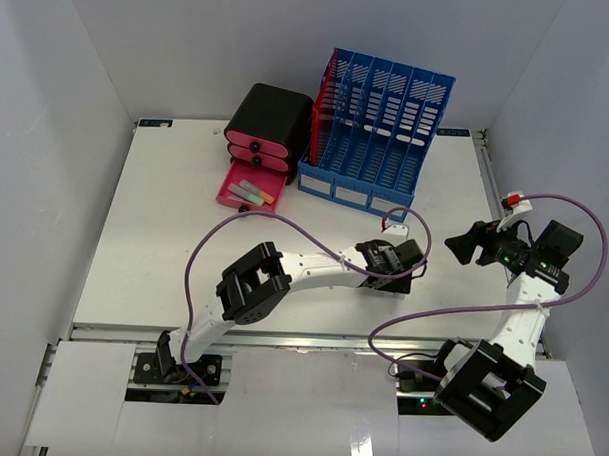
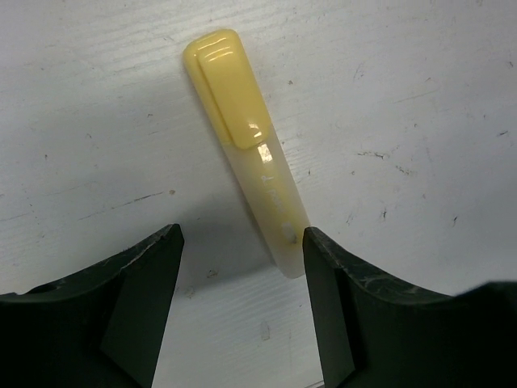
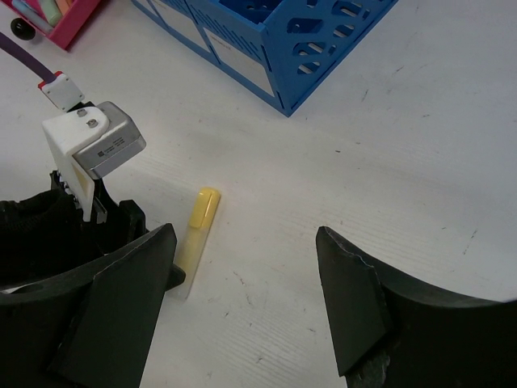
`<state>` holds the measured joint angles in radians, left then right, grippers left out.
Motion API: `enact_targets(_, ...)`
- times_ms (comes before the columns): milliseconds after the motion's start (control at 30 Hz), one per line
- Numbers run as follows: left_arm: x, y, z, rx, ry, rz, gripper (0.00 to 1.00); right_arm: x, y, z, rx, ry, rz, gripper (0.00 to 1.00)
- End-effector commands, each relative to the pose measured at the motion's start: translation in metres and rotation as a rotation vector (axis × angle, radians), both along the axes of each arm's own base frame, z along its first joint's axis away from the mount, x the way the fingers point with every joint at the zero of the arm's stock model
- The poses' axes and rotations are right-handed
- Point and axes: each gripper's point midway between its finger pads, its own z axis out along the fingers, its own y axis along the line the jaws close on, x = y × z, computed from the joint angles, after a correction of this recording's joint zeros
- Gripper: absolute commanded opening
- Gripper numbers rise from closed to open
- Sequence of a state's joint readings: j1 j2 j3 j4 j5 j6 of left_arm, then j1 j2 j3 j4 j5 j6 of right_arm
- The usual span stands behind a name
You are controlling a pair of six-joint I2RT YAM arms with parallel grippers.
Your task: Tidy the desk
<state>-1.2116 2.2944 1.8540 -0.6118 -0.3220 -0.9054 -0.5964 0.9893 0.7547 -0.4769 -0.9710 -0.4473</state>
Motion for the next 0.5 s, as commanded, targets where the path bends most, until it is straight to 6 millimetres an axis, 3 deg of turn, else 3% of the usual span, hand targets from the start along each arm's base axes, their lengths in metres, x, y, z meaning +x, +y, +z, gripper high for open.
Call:
enact_targets(0,0.004,-0.008,0.032,-0.084,0.012,0.049,0.73,-0.003,0.003,0.005,0.013,-0.022,0.012,0.77)
enact_targets(233,0.012,-0.013,0.052,-0.158,-0.043,0.062,0.78,-0.003,0.004,0.006,0.011,-0.025,0.013,0.77)
enact_targets(400,0.023,-0.02,0.048,-0.153,-0.034,0.07,0.89,-0.003,0.004,0.007,0.01,-0.027,0.013,0.77)
enact_targets(467,0.027,-0.022,0.041,-0.127,-0.028,0.075,0.89,-0.004,0.004,0.006,0.011,-0.026,0.013,0.77)
